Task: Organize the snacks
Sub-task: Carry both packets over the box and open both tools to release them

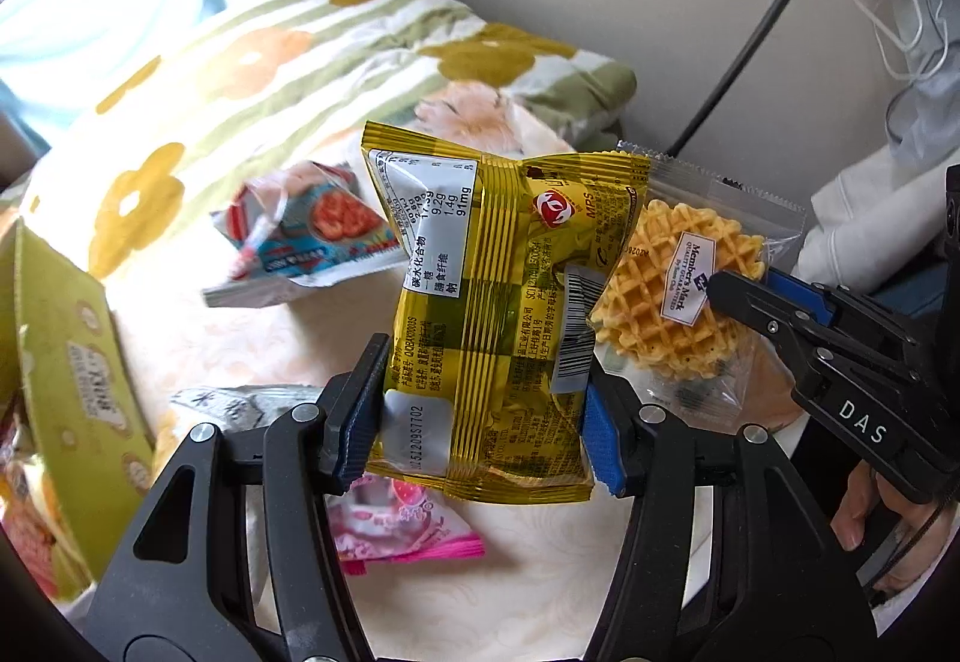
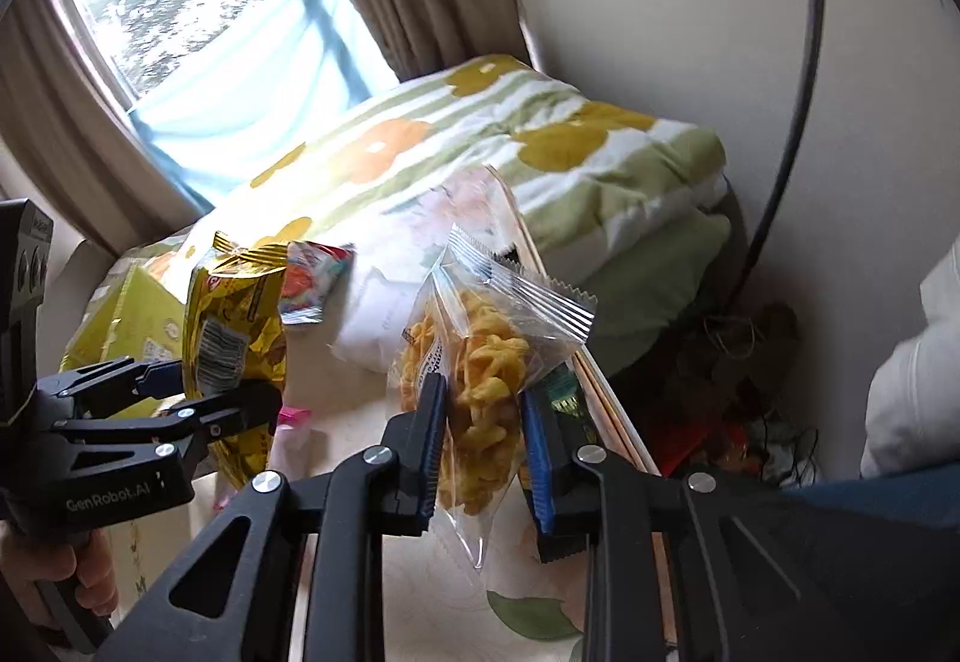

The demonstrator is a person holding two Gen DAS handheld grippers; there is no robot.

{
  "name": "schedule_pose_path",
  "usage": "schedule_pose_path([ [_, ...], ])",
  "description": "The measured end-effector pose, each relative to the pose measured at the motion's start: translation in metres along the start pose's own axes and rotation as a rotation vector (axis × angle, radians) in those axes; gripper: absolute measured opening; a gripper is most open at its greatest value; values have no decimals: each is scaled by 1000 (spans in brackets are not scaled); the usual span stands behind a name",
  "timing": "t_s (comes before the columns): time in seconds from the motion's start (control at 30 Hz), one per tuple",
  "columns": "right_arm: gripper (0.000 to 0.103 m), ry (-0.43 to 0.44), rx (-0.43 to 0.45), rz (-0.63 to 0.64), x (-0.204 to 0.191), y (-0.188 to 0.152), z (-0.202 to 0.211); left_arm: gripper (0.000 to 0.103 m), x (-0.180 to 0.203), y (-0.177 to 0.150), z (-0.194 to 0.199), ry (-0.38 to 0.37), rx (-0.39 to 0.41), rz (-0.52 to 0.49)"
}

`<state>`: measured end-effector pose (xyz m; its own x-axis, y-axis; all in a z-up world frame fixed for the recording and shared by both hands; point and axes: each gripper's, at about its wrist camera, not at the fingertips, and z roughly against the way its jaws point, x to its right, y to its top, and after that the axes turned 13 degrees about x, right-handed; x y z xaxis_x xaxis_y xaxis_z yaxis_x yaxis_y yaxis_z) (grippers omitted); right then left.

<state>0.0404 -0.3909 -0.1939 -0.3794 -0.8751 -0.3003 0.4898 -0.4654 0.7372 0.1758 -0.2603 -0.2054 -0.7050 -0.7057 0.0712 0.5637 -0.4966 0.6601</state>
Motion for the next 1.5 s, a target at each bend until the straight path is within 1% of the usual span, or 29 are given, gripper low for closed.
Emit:
schedule_pose_path([
  [0.1, 22, 44, 25, 31, -7, 12, 9, 54, -2, 4, 18, 27, 34, 35],
  [0.2, 22, 99, 50, 80, -18, 26, 16, 54, -8, 9, 40, 75, 80, 76],
  [0.37, 22, 231, 88, 175, -52, 55, 25, 54, -32, 16, 80, 192, 155, 170],
  [0.53, 22, 358, 112, 268, -102, 79, 22, 54, -76, 17, 127, 305, 228, 253],
  [0.6, 22, 405, 116, 292, -123, 84, 20, 54, -98, 14, 145, 349, 248, 284],
  [0.7, 22, 476, 115, 338, -165, 87, 16, 54, -135, 4, 170, 409, 268, 329],
  [0.8, 22, 540, 104, 367, -211, 83, 11, 54, -179, -6, 187, 463, 266, 374],
  [0.87, 22, 579, 85, 371, -243, 78, 3, 54, -207, -16, 194, 485, 251, 398],
  [1.0, 22, 628, 42, 365, -293, 63, -17, 54, -259, -40, 200, 507, 211, 439],
  [1.17, 22, 636, -9, 365, -347, 41, -42, 54, -313, -61, 191, 501, 157, 465],
  [1.27, 22, 618, -23, 361, -363, 35, -49, 54, -341, -68, 186, 481, 133, 465],
  [1.37, 22, 586, -28, 350, -377, 31, -57, 62, -359, -70, 179, 474, 101, 450],
  [1.43, 22, 564, -28, 341, -375, 30, -58, 103, -367, -72, 178, 471, 101, 441],
  [1.5, 22, 541, -27, 340, -378, 28, -59, 103, -367, -75, 181, 463, 126, 430],
])
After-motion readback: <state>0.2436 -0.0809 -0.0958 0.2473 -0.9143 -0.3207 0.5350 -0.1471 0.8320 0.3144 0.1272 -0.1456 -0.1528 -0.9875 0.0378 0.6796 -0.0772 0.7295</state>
